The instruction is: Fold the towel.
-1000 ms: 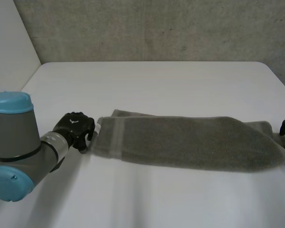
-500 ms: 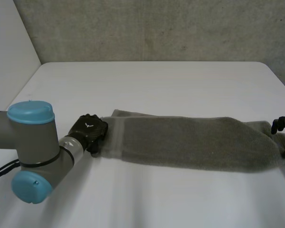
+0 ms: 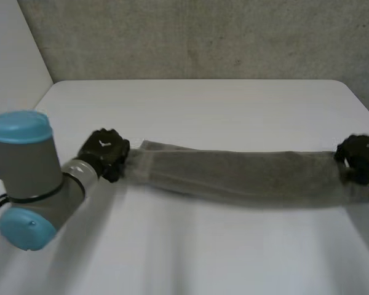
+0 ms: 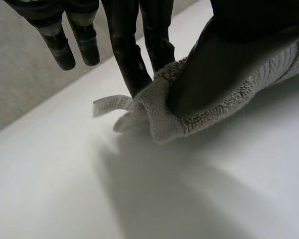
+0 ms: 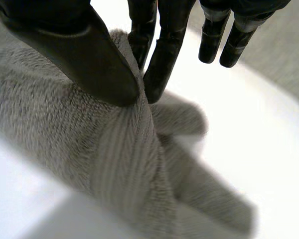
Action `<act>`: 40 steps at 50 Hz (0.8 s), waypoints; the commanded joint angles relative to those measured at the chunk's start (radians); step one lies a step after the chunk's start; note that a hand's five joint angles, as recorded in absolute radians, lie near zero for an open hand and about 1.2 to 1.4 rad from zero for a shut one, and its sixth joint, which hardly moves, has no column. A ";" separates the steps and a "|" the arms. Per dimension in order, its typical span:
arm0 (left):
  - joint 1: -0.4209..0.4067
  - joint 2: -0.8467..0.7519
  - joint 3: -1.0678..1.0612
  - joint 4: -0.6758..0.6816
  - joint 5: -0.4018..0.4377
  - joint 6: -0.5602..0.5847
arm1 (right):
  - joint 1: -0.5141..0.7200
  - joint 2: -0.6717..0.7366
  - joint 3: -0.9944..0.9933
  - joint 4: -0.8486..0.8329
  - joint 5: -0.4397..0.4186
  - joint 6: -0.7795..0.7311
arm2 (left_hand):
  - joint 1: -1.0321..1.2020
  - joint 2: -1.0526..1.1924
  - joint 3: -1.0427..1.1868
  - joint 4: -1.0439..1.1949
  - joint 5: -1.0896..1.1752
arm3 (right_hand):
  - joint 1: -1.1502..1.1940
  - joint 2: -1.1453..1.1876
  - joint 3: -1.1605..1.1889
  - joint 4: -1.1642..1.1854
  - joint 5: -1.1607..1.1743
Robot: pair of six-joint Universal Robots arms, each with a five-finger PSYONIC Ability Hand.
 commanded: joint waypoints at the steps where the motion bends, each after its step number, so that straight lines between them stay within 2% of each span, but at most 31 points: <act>1: 0.022 0.155 -0.083 -0.107 0.011 -0.001 | 0.004 -0.157 0.000 0.041 -0.041 0.006 | 0.143 0.110 -0.044 -0.052 0.114 | 0.087 0.117 -0.006 -0.006 0.079; 5: 0.020 0.212 -0.142 -0.135 0.022 0.004 | 0.009 -0.177 0.025 0.122 -0.103 -0.034 | 0.143 0.110 -0.044 -0.052 0.114 | 0.087 0.117 -0.006 -0.006 0.079; 7: 0.022 0.241 -0.177 -0.142 0.054 0.004 | 0.000 -0.165 0.045 0.243 -0.139 -0.182 | 0.143 0.110 -0.044 -0.052 0.114 | 0.087 0.117 -0.006 -0.006 0.079; 8: 0.022 0.241 -0.177 -0.142 0.054 0.004 | 0.000 -0.165 0.045 0.243 -0.139 -0.183 | 0.143 0.110 -0.044 -0.052 0.114 | 0.087 0.117 -0.006 -0.006 0.079; 9: 0.023 0.244 -0.180 -0.147 0.072 0.005 | -0.008 -0.148 0.039 0.300 -0.132 -0.282 | 0.143 0.110 -0.044 -0.052 0.114 | 0.087 0.117 -0.006 -0.006 0.079; 10: 0.030 0.246 -0.176 -0.153 0.091 0.007 | -0.020 -0.125 0.024 0.346 -0.117 -0.368 | 0.028 -0.006 -0.044 -0.052 -0.002 | -0.121 -0.091 -0.006 -0.006 -0.129; 11: 0.030 0.246 -0.176 -0.153 0.091 0.007 | -0.020 -0.125 0.024 0.346 -0.116 -0.369 | 0.026 -0.007 -0.044 -0.052 -0.003 | -0.123 -0.094 -0.006 -0.006 -0.131; 12: 0.036 0.244 -0.167 -0.164 0.103 0.007 | -0.030 -0.120 0.001 0.377 -0.104 -0.408 | -0.485 -0.519 -0.044 -0.052 -0.515 | -0.742 -0.713 -0.006 -0.006 -0.750; 13: 0.036 0.244 -0.166 -0.164 0.103 0.007 | -0.030 -0.113 -0.036 0.381 -0.086 -0.393 | -0.490 -0.524 -0.044 -0.052 -0.520 | -1.135 -1.105 -0.006 -0.006 -1.143; 14: 0.039 0.244 -0.151 -0.176 0.108 0.008 | -0.030 -0.113 -0.036 0.381 -0.086 -0.393 | -0.854 -0.887 -0.044 -0.052 -0.883 | -1.135 -1.105 -0.006 -0.006 -1.143; 16: 0.042 0.240 -0.127 -0.185 0.113 0.008 | -0.023 -0.106 -0.084 0.377 -0.080 -0.347 | -0.916 -0.950 -0.044 -0.052 -0.946 | -1.135 -1.105 -0.006 -0.006 -1.143; 18: 0.043 0.230 -0.070 -0.200 0.111 0.008 | -0.014 -0.082 -0.182 0.354 -0.086 -0.190 | -1.044 -1.078 -0.044 -0.052 -1.074 | -1.135 -1.105 -0.006 -0.006 -1.143; 19: 0.043 0.230 -0.070 -0.201 0.111 0.008 | -0.014 -0.082 -0.182 0.354 -0.086 -0.189 | -1.045 -1.079 -0.044 -0.052 -1.075 | -1.135 -1.105 -0.006 -0.006 -1.143; 21: 0.042 0.212 -0.015 -0.202 0.112 0.005 | -0.011 -0.073 -0.249 0.303 -0.103 -0.049 | -1.057 -1.090 -0.044 -0.052 -1.086 | -1.135 -1.105 -0.006 -0.006 -1.143; 22: 0.042 0.212 -0.015 -0.202 0.113 0.005 | -0.011 -0.073 -0.250 0.303 -0.103 -0.048 | -1.057 -1.090 -0.044 -0.052 -1.086 | -1.135 -1.105 -0.006 -0.006 -1.143; 24: 0.039 0.166 0.048 -0.205 0.106 -0.002 | -0.005 -0.059 -0.291 0.248 -0.093 0.050 | -1.048 -1.082 -0.044 -0.052 -1.078 | -1.135 -1.105 -0.006 -0.006 -1.143; 27: 0.034 0.116 0.102 -0.204 0.100 -0.001 | 0.041 -0.015 -0.328 0.204 -0.066 0.114 | -1.031 -1.064 -0.044 -0.052 -1.060 | -1.135 -1.105 -0.006 -0.006 -1.143; 28: 0.034 0.115 0.102 -0.204 0.100 -0.001 | 0.041 -0.014 -0.328 0.204 -0.066 0.114 | -1.031 -1.064 -0.044 -0.052 -1.060 | -1.135 -1.105 -0.006 -0.006 -1.143; 30: 0.034 0.085 0.125 -0.201 0.099 0.002 | 0.116 0.053 -0.369 0.187 0.004 0.142 | -1.019 -1.052 -0.044 -0.052 -1.048 | -1.135 -1.105 -0.006 -0.006 -1.143; 33: 0.034 0.017 0.170 -0.199 0.097 0.002 | 0.148 0.087 -0.388 0.187 0.045 0.142 | -0.978 -1.011 -0.044 -0.052 -1.007 | -1.135 -1.105 -0.006 -0.006 -1.143; 35: 0.033 -0.061 0.214 -0.199 0.087 0.001 | 0.214 0.157 -0.421 0.185 0.112 0.137 | -0.966 -0.999 -0.044 -0.052 -0.996 | -1.135 -1.105 -0.006 -0.006 -1.143; 40: 0.027 -0.162 0.272 -0.205 0.048 0.004 | 0.282 0.284 -0.502 0.184 0.157 0.145 | -0.945 -0.979 -0.044 -0.052 -0.975 | -1.135 -1.105 -0.006 -0.006 -1.143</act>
